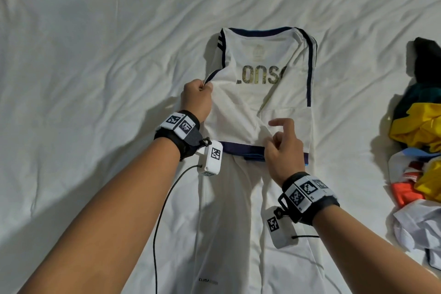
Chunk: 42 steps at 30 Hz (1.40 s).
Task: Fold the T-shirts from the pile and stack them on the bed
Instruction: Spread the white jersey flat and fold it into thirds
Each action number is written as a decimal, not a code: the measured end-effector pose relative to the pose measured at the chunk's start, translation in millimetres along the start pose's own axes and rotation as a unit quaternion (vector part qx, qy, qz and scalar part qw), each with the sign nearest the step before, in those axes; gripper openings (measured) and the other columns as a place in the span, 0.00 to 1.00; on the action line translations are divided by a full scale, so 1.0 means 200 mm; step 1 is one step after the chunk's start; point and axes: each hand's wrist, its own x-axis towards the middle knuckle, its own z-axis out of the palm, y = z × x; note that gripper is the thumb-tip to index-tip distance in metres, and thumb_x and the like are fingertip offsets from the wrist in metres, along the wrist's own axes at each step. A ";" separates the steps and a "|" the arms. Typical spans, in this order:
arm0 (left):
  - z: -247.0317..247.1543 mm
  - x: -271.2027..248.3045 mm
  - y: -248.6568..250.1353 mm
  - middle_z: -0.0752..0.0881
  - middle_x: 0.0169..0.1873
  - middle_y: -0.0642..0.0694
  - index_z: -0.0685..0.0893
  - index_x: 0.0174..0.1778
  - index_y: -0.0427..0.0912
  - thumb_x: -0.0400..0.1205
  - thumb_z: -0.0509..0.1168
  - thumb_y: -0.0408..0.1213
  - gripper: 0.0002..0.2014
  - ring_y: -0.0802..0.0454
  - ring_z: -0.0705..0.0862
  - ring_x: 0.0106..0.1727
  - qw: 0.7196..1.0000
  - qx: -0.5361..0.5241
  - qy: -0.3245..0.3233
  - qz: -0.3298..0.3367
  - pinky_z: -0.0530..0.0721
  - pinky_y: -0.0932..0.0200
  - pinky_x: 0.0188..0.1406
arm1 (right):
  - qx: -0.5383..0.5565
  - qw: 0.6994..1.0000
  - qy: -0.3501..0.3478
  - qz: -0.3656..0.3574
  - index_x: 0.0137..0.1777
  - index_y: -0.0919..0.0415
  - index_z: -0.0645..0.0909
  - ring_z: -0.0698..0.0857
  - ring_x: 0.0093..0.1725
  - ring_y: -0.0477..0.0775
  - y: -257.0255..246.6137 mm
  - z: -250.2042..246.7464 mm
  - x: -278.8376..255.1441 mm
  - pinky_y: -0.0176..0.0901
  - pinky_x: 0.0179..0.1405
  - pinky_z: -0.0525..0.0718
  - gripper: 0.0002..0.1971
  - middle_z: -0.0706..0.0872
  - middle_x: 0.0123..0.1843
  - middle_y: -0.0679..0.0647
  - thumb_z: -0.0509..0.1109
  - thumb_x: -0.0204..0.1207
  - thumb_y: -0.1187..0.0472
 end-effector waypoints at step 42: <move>0.03 -0.59 -0.33 0.70 0.75 0.31 0.77 0.69 0.42 0.84 0.64 0.39 0.18 0.31 0.73 0.72 0.914 0.388 0.078 0.085 0.77 0.33 0.65 | -0.400 0.900 -0.116 -0.125 0.89 0.58 0.32 0.27 0.87 0.52 0.22 0.26 0.11 0.61 0.88 0.35 0.38 0.29 0.90 0.54 0.36 0.88 0.36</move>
